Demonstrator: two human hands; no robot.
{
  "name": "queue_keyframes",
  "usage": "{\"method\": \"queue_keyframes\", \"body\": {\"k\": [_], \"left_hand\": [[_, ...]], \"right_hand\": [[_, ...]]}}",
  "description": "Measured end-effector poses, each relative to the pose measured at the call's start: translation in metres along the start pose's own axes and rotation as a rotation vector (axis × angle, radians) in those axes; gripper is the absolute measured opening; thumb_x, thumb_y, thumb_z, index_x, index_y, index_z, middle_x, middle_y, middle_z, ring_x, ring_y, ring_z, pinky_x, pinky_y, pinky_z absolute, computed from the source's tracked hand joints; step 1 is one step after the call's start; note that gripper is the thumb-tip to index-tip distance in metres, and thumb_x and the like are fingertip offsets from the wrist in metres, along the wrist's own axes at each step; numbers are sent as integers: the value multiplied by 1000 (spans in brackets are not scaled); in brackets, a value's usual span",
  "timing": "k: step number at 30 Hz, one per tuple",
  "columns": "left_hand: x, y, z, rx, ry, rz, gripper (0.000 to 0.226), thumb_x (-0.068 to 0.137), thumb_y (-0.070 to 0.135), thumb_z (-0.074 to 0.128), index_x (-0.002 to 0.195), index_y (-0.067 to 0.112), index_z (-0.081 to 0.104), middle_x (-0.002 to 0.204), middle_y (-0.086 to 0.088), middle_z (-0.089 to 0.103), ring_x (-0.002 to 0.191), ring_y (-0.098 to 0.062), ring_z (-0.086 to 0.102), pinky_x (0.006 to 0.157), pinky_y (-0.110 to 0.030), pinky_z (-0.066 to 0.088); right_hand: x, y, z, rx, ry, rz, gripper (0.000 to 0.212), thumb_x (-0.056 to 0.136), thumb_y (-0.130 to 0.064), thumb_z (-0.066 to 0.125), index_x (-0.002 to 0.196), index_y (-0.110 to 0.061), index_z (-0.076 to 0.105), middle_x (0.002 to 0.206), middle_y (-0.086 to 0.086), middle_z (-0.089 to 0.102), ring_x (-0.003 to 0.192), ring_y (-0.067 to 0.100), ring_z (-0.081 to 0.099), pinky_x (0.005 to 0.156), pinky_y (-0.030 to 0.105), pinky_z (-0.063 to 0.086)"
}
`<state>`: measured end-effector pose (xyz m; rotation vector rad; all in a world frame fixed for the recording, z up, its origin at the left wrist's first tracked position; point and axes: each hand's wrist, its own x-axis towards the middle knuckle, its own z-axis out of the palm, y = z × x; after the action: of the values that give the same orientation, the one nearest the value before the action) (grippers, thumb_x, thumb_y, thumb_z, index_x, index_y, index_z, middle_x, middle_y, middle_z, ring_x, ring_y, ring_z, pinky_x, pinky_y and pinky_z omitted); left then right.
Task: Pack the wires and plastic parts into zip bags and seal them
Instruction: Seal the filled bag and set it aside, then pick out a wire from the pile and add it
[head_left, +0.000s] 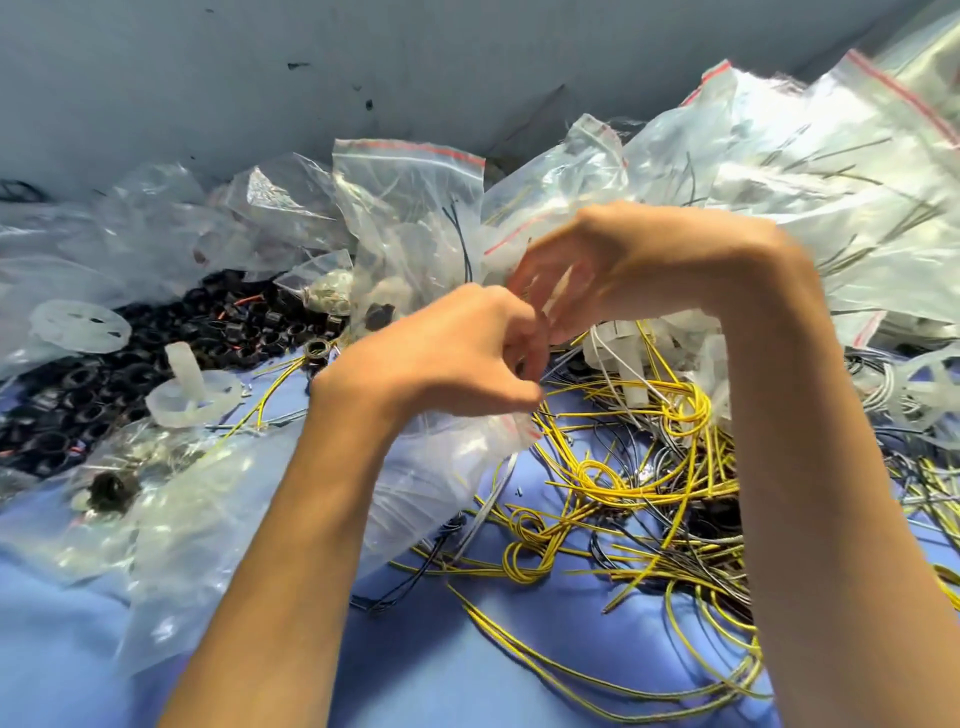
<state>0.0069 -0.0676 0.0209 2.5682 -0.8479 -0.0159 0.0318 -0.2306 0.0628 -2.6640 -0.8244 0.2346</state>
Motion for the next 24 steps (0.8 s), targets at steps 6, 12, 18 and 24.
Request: {"method": "queue_keyframes", "body": {"k": [6,12,18,24], "left_hand": [[12,19,37,36,-344,8,22,70,38,78,89,32,68,49,27,51,44,5,47,38,-12,27],[23,34,68,190,-453,42,23,80,34,72,101,25,69,60,16,40,56,1,40,53,-23,30],[14,25,34,99,-271,46,8,82,30,71,90,27,72,50,14,48,50,2,45,46,-12,28],[0,14,-7,22,-50,63,7,85,21,68,83,27,71,54,6,47,56,-3,42,51,-13,31]], "right_hand": [[-9,8,-8,79,76,58,23,83,-46,60,104,-39,66,87,-14,73,87,6,67,88,37,53],[-10,8,-8,66,80,66,25,83,-51,58,103,-38,66,84,-13,73,83,3,66,86,33,54],[-9,3,-8,31,61,43,28,84,-54,56,105,-38,65,83,-14,72,77,-2,63,76,28,51],[-8,-1,-5,81,36,-37,45,85,-60,45,105,-26,67,92,-8,71,92,15,65,86,39,52]]}}
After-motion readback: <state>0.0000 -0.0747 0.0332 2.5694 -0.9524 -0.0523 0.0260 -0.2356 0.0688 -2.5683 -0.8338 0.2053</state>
